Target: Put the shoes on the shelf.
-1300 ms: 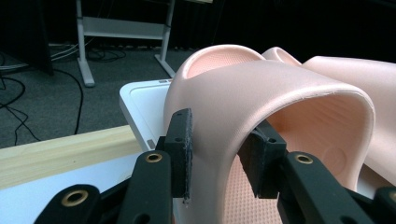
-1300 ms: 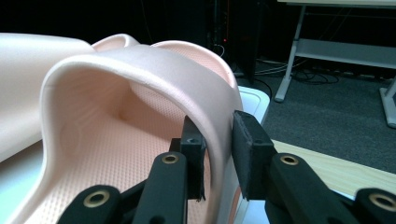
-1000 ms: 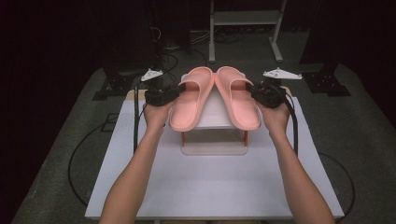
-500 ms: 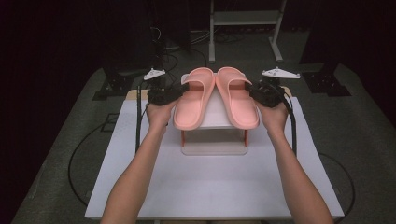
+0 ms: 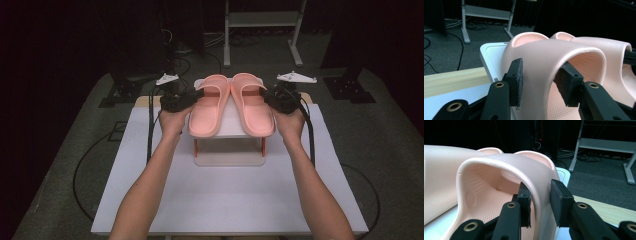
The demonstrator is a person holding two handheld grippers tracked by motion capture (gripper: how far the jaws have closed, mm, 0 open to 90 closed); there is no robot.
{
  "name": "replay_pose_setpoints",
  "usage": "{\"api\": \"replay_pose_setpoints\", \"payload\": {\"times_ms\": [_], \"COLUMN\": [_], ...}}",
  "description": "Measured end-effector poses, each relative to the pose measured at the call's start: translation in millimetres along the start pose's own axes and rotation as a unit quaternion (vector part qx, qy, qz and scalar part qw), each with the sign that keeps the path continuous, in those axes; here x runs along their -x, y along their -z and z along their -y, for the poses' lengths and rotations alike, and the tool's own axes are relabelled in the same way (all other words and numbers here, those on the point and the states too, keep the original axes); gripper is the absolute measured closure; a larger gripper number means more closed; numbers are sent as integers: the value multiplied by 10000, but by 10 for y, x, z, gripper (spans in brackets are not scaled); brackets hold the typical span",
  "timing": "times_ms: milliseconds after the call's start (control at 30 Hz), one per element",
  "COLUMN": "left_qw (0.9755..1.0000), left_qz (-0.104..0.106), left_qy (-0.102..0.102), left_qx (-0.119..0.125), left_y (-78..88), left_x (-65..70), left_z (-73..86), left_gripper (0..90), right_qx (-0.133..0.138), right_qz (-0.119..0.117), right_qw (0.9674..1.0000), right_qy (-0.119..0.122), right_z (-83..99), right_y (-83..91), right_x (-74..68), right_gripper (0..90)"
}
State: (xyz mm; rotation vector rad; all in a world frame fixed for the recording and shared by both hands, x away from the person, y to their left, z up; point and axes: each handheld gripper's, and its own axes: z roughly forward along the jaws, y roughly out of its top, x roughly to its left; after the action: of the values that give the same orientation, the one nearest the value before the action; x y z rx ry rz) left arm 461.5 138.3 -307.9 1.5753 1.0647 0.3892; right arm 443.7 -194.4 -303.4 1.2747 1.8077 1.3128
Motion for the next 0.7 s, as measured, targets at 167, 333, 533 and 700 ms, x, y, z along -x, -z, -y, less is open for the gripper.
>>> {"api": "replay_pose_setpoints", "payload": {"times_ms": [167,333,533,700], "left_qw": [10000,10000,10000,9999], "left_qz": [39,78,82,108], "left_qy": [-1,6,-13,-35], "left_qx": [8,1,-2,21], "left_y": [-31,-63,-86,-106], "left_x": [8,11,19,25], "left_z": [-7,0,-9,-11], "left_gripper": [572,572,569,566], "right_qx": [-5,-20,-22,-26], "right_qz": [-20,-49,-59,-64], "right_qw": [10000,9999,10000,10000], "right_qy": [-96,-96,-65,-53], "right_z": [0,1,-8,-19], "right_y": [-39,-76,-100,-115], "right_x": [-14,-29,-44,-59], "right_gripper": [695,693,686,680]}}
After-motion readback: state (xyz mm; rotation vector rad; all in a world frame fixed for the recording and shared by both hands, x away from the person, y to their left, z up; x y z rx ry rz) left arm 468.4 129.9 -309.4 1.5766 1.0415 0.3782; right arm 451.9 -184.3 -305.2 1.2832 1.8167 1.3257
